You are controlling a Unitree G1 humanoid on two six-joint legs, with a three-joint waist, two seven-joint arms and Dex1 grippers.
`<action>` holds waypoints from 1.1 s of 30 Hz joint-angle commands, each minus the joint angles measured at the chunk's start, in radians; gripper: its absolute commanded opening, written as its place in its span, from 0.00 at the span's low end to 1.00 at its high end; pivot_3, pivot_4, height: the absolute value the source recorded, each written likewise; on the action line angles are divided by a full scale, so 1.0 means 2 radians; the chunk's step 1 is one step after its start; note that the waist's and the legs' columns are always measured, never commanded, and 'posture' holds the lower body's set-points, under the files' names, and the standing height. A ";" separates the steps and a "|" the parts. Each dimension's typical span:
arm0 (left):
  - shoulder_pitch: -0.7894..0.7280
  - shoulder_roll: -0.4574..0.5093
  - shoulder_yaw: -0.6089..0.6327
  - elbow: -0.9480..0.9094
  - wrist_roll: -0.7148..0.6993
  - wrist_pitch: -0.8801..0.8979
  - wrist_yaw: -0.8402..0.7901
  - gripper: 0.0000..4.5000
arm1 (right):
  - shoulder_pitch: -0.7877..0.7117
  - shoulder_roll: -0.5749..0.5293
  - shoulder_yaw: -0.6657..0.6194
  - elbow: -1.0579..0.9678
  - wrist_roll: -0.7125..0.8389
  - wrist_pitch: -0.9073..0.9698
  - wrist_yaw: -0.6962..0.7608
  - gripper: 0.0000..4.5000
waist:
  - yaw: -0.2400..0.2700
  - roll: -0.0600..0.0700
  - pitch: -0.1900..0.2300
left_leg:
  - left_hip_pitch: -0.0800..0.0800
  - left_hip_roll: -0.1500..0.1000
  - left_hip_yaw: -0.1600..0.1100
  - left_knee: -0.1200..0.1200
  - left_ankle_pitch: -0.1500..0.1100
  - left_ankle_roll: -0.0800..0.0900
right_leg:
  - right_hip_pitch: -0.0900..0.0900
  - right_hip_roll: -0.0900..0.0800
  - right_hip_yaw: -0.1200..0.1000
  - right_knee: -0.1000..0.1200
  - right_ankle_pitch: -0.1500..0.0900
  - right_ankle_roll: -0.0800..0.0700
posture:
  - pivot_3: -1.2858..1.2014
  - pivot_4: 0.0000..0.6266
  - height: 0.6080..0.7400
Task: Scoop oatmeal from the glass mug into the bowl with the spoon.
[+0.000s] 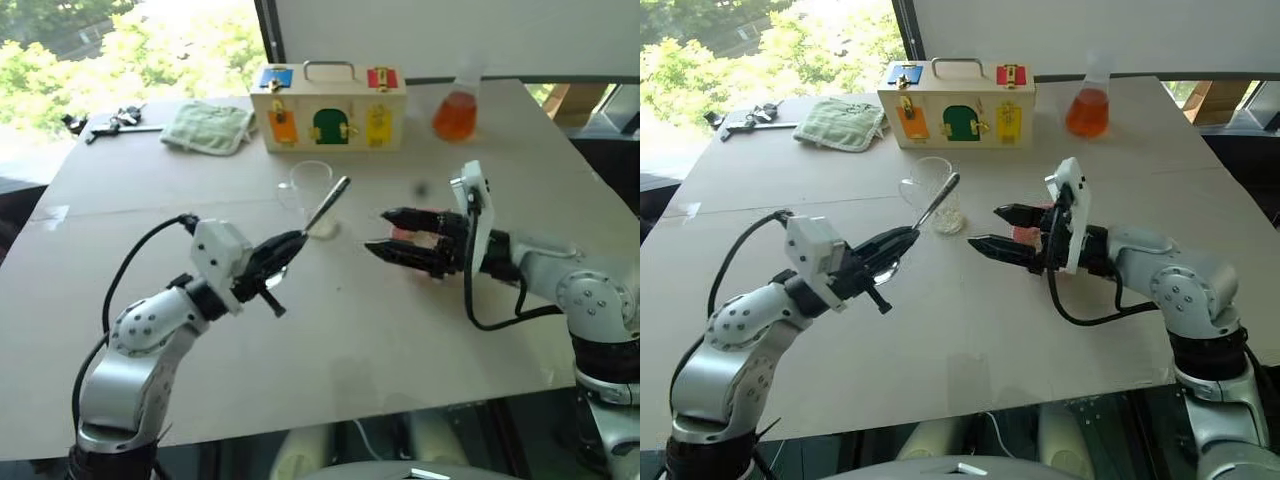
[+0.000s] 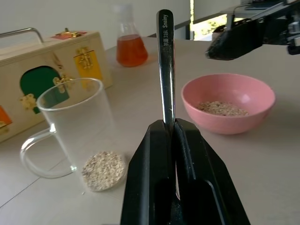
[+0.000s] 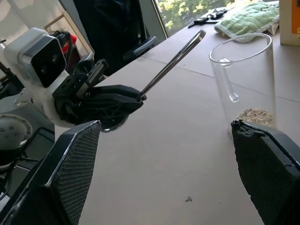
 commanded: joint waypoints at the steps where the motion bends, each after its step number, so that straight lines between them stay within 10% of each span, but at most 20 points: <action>1: -0.025 0.002 -0.023 0.023 0.004 -0.033 -0.024 0.01 | -0.014 0.011 -0.026 -0.004 0.033 0.016 -0.027 1.00 | -0.001 0.000 0.000 | -0.001 0.000 0.000 0.000 0.000 0.000 | -0.001 0.000 0.000 0.000 0.000 0.000 | 0.52 0.24 1.00; 14: -0.089 -0.028 -0.080 0.094 0.033 -0.095 -0.036 0.01 | -0.029 0.098 -0.061 0.008 0.105 0.021 -0.177 1.00 | -0.007 0.000 0.000 | -0.002 0.000 0.000 0.001 0.000 0.000 | -0.001 0.000 0.000 0.001 0.000 0.000 | 0.52 0.24 1.00; 25: -0.100 -0.056 -0.084 0.110 0.051 -0.107 -0.004 0.00 | -0.035 0.129 -0.066 0.016 0.111 0.002 -0.239 0.02 | -0.008 0.000 0.000 | -0.002 0.000 0.000 0.001 0.000 0.000 | -0.001 0.000 0.000 0.001 0.000 0.000 | 0.52 0.24 1.00; 33: -0.087 -0.048 -0.077 0.114 0.048 -0.111 -0.012 0.00 | -0.041 0.110 -0.070 0.023 0.110 0.003 -0.228 0.01 | -0.008 0.000 0.000 | -0.002 0.000 0.000 0.001 0.000 0.000 | -0.001 0.000 0.000 0.001 0.000 0.000 | 0.52 0.24 1.00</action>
